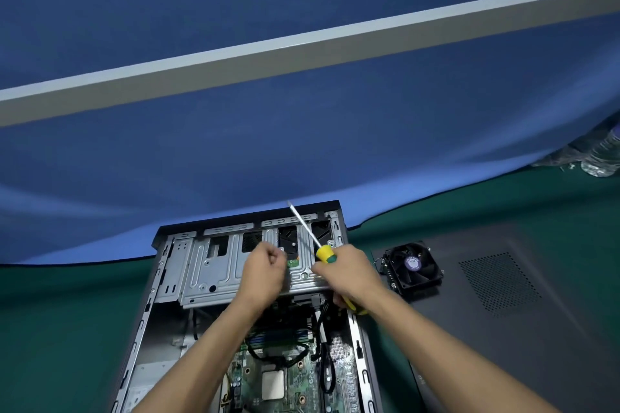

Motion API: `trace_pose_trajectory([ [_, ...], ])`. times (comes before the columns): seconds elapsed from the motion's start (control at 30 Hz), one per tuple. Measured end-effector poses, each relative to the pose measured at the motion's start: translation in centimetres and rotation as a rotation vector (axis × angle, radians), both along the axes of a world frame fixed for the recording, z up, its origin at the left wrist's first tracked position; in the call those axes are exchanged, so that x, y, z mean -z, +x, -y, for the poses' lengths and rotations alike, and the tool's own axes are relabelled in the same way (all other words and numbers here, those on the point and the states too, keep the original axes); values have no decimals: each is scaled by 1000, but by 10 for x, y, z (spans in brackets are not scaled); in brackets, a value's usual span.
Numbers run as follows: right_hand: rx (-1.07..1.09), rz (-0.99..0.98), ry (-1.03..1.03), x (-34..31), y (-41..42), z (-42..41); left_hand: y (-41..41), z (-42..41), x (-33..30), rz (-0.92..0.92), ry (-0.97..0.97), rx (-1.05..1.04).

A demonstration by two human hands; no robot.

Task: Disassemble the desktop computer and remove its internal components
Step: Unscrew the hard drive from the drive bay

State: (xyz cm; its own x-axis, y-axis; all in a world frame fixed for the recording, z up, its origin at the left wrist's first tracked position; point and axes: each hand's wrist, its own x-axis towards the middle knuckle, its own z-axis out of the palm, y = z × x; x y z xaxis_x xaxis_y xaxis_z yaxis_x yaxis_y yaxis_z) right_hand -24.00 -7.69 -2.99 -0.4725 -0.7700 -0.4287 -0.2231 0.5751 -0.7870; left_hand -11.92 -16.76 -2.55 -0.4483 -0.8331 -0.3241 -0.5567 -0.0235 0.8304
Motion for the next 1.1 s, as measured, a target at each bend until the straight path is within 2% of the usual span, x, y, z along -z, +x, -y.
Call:
trace_pose_trajectory([
  [0.07, 37, 182, -143, -7, -5, -5, -11, -10, -12, -130, 227, 7],
  [0.23, 96, 339, -322, -25, -16, -19, -31, -30, -26, -289, 379, 53],
  [0.47, 186, 334, -316, -18, -31, -44, -50, -46, -29, -290, 400, 142],
  [0.7, 256, 445, -381, -10, -39, -61, -65, -58, -33, -260, 424, 230],
  [0.9, 294, 598, -432, -7, -44, -67, -72, -62, -34, -267, 454, 226],
  [1.1, 336, 507, -469, -2, -43, -67, -79, -66, -31, -281, 425, 156],
])
